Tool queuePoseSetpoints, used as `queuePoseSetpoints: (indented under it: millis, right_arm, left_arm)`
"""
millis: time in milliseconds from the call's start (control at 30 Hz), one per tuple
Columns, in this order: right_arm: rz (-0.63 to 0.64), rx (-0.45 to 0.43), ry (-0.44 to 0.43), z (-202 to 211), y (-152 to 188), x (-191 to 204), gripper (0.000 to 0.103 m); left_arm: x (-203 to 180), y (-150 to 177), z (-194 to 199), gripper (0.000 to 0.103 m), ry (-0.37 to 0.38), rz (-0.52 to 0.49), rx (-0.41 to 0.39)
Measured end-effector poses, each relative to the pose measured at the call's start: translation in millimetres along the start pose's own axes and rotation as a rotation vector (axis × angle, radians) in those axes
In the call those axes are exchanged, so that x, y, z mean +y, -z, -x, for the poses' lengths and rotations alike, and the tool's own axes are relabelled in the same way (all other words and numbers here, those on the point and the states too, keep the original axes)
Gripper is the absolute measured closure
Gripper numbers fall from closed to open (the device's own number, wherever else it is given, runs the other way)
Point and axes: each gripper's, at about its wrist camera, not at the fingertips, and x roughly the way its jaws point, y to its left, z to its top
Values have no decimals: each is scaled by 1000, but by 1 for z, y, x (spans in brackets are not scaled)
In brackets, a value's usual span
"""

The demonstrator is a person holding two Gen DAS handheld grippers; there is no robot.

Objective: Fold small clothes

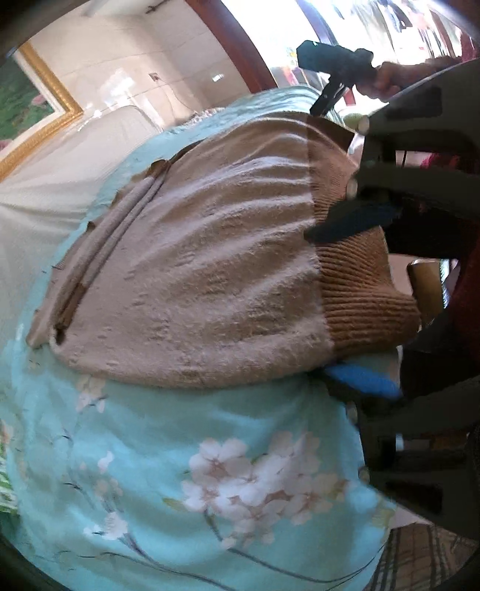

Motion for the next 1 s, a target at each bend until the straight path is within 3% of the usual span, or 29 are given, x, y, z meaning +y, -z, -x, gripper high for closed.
queuePoseSetpoints:
  millis: [33,167,233,333,433,467,500,533,567,600,767,1000]
  right_arm:
    - [8,2,-12,-2,1,1,57]
    - [59,14,-36,-1,6,7,58]
    - [66,23,-47,-2,7,5,58]
    - [52,25,-70,-8,6,2,58]
    - [56,17,-80,-12,7,3,58]
    - [58,14,-78,-12,8,4,63]
    - [60,13,-72,-11,9,4,83]
    - [54,19,-70,-11,11,2,90]
    - [39,23,-84,-10,12,-3,90]
    - [36,24,-91,-9,12,-4,90]
    - [7,-31,-212,13,11,-10,90]
    - [3,-132,-311,31,-21,5,91]
  left_arm:
    - [-1,0,-1,98,-8,-21,3]
    - [-1,1,3,96,7,-39,15]
    - [5,2,0,88,-15,-23,43]
    - [16,2,-5,78,49,43,74]
    - [10,0,-8,67,61,30,88]
    - [5,1,-9,69,48,7,87]
    - [0,2,-10,73,32,-28,89]
    - [-5,4,-9,83,19,-71,85]
    - [-8,5,-10,97,24,-90,92]
    - [-9,7,-9,98,28,-98,90]
    - [-7,9,10,99,83,-94,20]
    - [-24,-26,49,99,165,-119,-136]
